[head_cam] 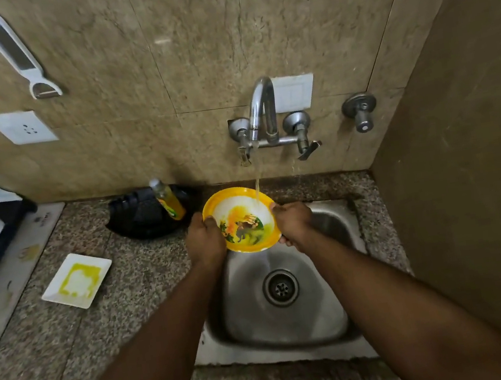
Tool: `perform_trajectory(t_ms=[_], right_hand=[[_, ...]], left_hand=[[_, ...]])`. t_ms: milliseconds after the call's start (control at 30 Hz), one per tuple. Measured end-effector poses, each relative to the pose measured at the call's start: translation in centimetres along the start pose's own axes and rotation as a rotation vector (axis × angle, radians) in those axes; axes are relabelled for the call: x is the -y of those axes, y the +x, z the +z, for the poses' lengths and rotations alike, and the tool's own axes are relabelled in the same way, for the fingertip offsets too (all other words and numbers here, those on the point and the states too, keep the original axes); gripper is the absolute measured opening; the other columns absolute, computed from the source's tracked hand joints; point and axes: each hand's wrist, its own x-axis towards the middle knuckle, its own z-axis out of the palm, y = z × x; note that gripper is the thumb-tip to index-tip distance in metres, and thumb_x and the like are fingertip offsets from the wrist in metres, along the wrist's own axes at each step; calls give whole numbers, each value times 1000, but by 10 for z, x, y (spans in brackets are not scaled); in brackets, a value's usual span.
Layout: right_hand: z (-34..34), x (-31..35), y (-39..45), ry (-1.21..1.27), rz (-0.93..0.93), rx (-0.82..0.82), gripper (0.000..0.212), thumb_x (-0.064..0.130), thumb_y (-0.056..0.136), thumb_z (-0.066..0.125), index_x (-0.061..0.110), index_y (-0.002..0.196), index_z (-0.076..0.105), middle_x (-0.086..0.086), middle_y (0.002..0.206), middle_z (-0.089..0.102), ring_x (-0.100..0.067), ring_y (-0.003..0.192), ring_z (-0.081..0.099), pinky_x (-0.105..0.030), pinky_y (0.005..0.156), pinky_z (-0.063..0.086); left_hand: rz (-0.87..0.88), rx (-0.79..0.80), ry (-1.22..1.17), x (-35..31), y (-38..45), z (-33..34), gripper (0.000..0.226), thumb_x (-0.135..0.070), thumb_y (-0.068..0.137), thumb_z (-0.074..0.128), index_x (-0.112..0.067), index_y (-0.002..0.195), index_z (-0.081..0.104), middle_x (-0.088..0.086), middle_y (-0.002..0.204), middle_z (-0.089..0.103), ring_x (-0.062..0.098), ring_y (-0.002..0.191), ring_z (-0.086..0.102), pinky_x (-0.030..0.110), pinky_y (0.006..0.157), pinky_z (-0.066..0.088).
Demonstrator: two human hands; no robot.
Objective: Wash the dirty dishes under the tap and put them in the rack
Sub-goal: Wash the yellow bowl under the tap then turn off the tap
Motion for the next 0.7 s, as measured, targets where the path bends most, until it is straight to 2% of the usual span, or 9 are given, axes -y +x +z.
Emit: perform_trajectory(t_ms=[67,133,200,300,400,500,567,633,700], right_hand=[[1,-2,0,17,-57,137,21,17,99,56,2,101,70,-21,63,65,-27,45,58,-29,45,48],[1,-4,-2,80,-82,256,26,-2,94,51,3,116,65,-13,78,68,-23,59,62,-36,56,55],[5,-3,1,154,-48,286,24,3,100,53,8,120,65,-14,98,70,-28,81,68,-47,74,58],[12,7,11,90,-30,94,34,31,101,60,2,114,72,-20,113,73,-35,106,68,-44,88,54],[10,16,14,-26,-33,-5,40,44,97,62,6,98,77,-15,103,75,-32,100,70,-36,81,52],[4,14,12,121,7,254,14,22,102,57,15,107,69,-12,101,72,-31,89,70,-46,78,57],[1,10,11,218,50,403,21,8,103,51,22,111,64,-8,102,69,-26,78,67,-43,73,56],[0,7,14,186,40,396,19,7,101,54,19,108,67,-14,103,70,-25,72,65,-40,71,55],[1,7,14,145,8,351,17,15,100,61,8,113,70,-21,110,72,-29,76,66,-47,77,57]], left_hand=[[-16,19,-3,16,11,-1,29,-51,92,37,-31,102,55,11,105,66,38,95,67,59,77,59],[-42,31,-4,20,15,-8,31,-52,88,39,-36,107,56,8,107,66,37,98,67,61,77,59],[-55,60,-20,18,13,-12,32,-50,86,41,-32,104,61,8,106,68,38,98,68,60,79,59],[-76,137,-46,6,4,-13,33,-43,86,44,-22,100,66,13,104,69,40,94,69,63,70,61],[-181,179,-105,8,9,-9,23,-33,92,47,-26,103,66,14,108,65,42,94,67,63,56,60],[-220,149,-109,3,15,-12,19,-33,91,47,-33,95,66,15,108,67,44,96,68,65,61,60],[-275,194,-140,-4,15,-18,18,-23,100,46,-24,103,64,17,107,64,42,90,68,55,51,61],[-303,280,-152,-7,15,-21,19,-17,105,45,-14,114,61,21,106,62,40,80,68,40,40,56],[-288,372,-128,-5,16,-23,19,-15,105,47,-10,117,62,26,104,62,39,70,66,34,36,52]])
